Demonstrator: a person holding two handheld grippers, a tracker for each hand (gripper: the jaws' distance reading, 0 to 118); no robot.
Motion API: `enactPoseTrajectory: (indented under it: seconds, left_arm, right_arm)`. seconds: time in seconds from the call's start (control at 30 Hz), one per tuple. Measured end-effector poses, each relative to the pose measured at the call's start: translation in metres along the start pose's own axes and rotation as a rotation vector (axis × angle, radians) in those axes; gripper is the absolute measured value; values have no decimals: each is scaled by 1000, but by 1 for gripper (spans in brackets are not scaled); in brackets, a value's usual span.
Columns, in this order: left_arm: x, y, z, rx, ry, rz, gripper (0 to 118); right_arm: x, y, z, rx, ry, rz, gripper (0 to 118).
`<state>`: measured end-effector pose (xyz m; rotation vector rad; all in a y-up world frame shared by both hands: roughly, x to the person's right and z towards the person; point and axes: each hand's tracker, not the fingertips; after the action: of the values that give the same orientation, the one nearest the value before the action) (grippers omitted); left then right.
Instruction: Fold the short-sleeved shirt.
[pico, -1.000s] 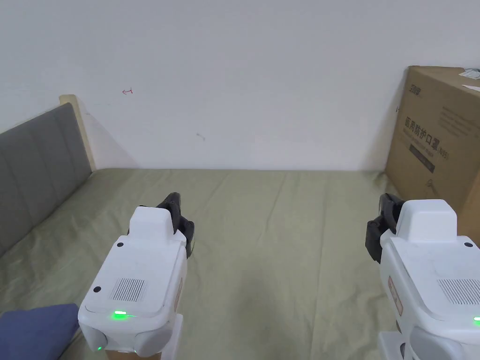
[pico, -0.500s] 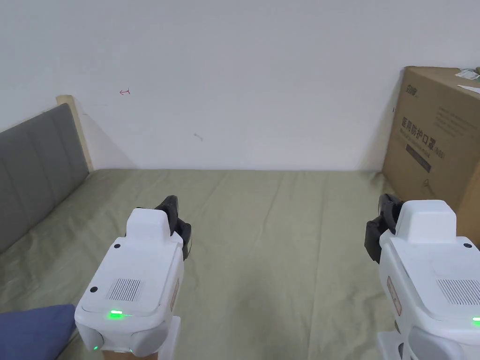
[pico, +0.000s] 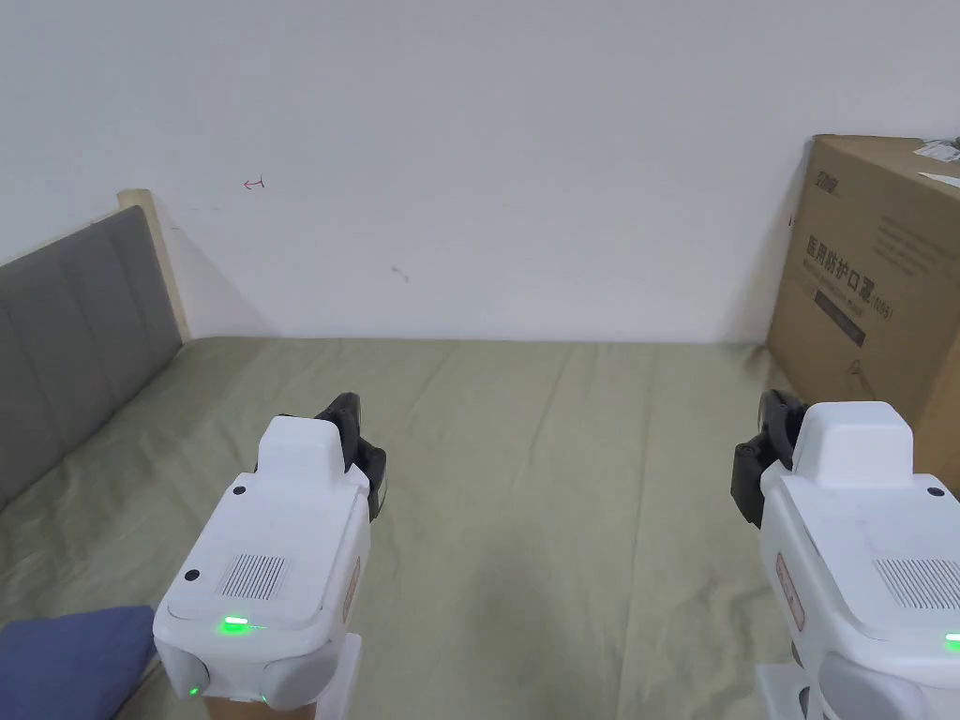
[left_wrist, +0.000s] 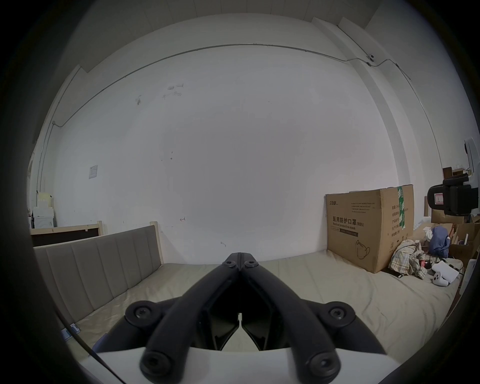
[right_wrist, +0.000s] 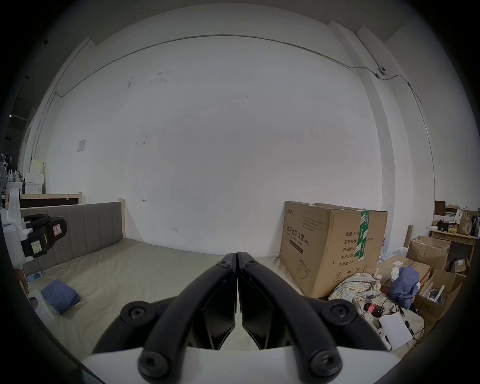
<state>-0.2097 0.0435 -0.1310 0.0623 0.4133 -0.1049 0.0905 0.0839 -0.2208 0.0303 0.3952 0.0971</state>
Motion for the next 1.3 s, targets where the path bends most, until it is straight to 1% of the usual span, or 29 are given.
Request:
enactPoseTrajectory:
  seconds: [1.3]
  left_arm:
    - [-6, -2, 4, 2, 34, -7, 0]
  right_arm:
    - [-2, 2, 3, 0, 7, 8, 0]
